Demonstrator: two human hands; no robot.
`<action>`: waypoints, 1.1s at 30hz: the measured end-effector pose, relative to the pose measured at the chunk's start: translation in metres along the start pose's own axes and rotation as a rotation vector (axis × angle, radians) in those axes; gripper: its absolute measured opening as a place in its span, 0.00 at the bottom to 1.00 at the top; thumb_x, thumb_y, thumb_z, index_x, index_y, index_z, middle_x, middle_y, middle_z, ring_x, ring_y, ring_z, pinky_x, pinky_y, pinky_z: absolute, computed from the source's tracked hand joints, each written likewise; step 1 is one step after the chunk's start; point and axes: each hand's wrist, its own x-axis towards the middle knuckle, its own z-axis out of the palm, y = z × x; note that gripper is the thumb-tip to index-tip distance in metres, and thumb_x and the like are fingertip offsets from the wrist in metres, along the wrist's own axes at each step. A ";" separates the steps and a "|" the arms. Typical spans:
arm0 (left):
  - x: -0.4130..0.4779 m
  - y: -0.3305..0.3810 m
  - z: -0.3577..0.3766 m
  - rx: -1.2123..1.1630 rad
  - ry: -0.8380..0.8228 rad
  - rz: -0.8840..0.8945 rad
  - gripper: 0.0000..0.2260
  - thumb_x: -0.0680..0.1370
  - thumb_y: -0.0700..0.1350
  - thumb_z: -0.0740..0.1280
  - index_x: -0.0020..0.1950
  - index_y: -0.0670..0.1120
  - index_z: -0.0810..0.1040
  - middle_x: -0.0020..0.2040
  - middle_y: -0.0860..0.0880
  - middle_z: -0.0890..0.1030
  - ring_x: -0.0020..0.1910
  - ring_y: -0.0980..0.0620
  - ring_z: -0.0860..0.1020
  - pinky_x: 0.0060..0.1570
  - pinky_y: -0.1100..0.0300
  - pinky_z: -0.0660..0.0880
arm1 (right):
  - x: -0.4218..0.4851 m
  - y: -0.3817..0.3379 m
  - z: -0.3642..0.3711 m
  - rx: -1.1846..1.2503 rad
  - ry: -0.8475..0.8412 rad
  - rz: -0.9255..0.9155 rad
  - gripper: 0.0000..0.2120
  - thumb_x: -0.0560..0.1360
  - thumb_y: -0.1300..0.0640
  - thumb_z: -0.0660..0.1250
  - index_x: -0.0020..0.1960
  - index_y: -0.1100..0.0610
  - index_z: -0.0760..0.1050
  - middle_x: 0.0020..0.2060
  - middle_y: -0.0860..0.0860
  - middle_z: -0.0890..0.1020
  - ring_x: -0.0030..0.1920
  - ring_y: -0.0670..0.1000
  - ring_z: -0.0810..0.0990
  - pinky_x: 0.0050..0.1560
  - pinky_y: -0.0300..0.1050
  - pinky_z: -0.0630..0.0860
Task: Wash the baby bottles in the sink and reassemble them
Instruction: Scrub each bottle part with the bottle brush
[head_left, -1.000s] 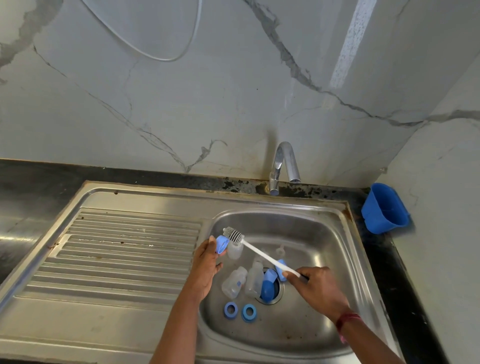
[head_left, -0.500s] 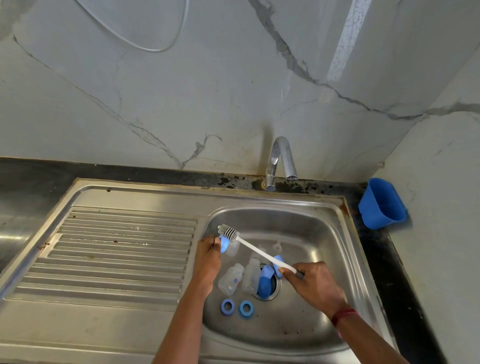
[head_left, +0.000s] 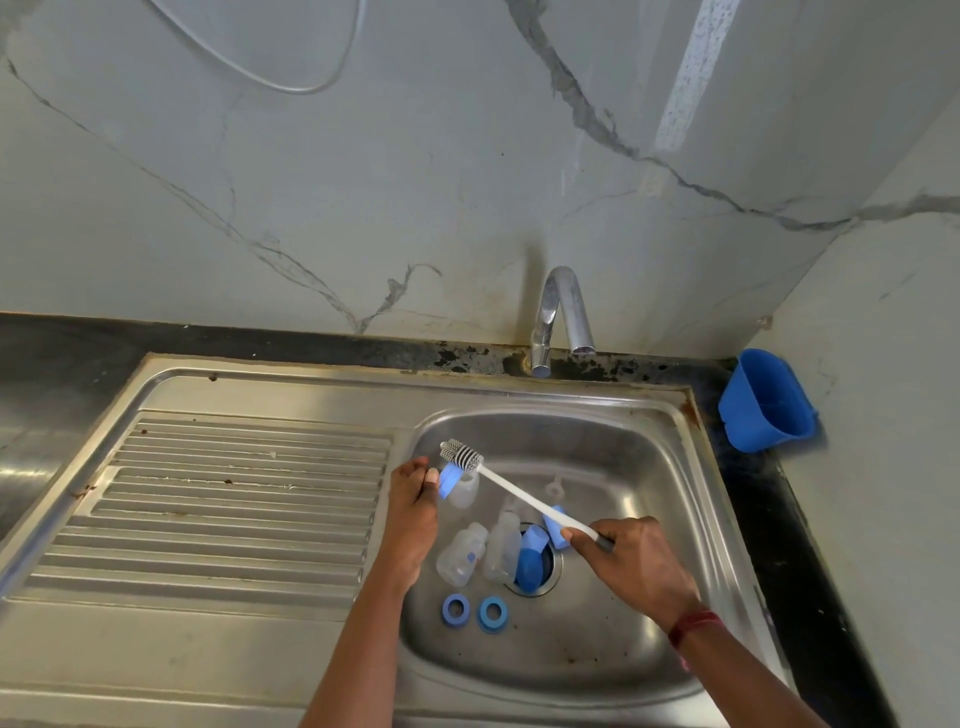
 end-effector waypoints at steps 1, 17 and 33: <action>-0.001 0.000 0.001 -0.033 -0.030 -0.006 0.10 0.84 0.44 0.60 0.65 0.46 0.72 0.63 0.45 0.73 0.55 0.51 0.74 0.55 0.58 0.70 | 0.001 -0.001 0.000 -0.001 0.000 0.005 0.27 0.72 0.33 0.63 0.36 0.56 0.79 0.23 0.48 0.70 0.24 0.45 0.64 0.26 0.38 0.65; -0.004 0.012 0.003 -0.423 -0.081 -0.034 0.34 0.68 0.66 0.73 0.65 0.44 0.76 0.62 0.46 0.79 0.62 0.49 0.76 0.68 0.51 0.70 | -0.001 -0.010 -0.001 0.038 -0.041 0.026 0.24 0.75 0.39 0.67 0.31 0.57 0.75 0.22 0.47 0.67 0.23 0.46 0.62 0.25 0.37 0.63; 0.009 0.027 0.009 -0.595 0.026 -0.104 0.10 0.84 0.44 0.60 0.63 0.45 0.75 0.52 0.51 0.80 0.49 0.56 0.77 0.48 0.60 0.71 | 0.004 -0.018 -0.010 0.062 -0.082 0.037 0.25 0.76 0.41 0.68 0.27 0.53 0.66 0.22 0.47 0.65 0.24 0.46 0.62 0.26 0.36 0.62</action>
